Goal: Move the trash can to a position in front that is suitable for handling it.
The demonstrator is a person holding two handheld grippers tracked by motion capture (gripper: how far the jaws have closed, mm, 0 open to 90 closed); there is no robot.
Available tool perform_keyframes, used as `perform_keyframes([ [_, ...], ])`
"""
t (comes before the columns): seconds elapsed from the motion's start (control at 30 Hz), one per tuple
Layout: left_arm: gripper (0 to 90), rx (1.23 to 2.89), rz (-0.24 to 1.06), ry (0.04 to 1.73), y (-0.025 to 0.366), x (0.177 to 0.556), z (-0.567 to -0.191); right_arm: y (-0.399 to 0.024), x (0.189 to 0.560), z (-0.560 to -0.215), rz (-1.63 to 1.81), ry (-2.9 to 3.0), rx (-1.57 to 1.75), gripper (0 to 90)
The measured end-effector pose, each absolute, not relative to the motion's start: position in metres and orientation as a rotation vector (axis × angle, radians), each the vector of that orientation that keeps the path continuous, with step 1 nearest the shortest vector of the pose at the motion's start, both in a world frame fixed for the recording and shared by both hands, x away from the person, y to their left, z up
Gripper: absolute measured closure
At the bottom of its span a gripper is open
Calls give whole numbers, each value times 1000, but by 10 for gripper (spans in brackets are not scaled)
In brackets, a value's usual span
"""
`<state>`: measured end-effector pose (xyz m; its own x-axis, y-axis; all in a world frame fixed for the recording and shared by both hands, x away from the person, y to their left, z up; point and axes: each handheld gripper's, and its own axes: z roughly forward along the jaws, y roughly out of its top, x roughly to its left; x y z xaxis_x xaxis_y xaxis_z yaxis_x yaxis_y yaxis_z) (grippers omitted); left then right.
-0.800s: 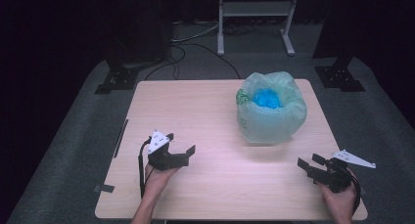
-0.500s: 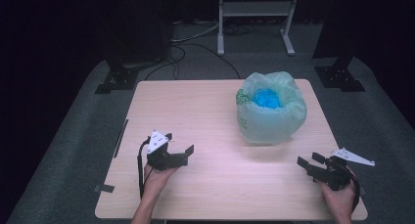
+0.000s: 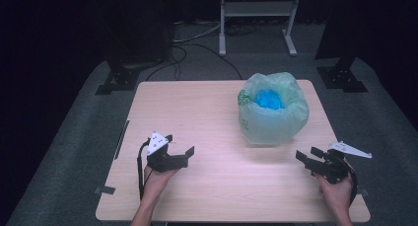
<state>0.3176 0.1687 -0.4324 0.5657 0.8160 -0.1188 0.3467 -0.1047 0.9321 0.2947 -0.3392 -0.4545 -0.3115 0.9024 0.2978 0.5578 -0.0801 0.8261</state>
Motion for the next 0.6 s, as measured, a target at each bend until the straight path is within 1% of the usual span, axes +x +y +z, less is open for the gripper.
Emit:
perform_keyframes([
  [0.3, 27, 1690, 522, 983, 169, 317, -431, -340, 309, -434, 1404, 1816, 1569, 260],
  [0.4, 27, 1687, 523, 985, 169, 317, -431, -343, 313, -422, 1450, 1792, 1571, 260],
  [0.43, 27, 1688, 524, 984, 169, 317, -431, -344, 316, -412, 1459, 1780, 1558, 260],
  [0.47, 27, 1688, 524, 984, 169, 317, -431, -344, 316, -412, 1459, 1780, 1558, 260],
  [0.5, 27, 1687, 525, 985, 170, 317, -431, -346, 320, -402, 1475, 1764, 1551, 259],
  [0.57, 27, 1681, 524, 988, 170, 318, -431, -347, 322, -397, 1480, 1757, 1550, 260],
  [0.6, 27, 1681, 525, 989, 170, 318, -431, -347, 327, -388, 1485, 1741, 1543, 260],
])
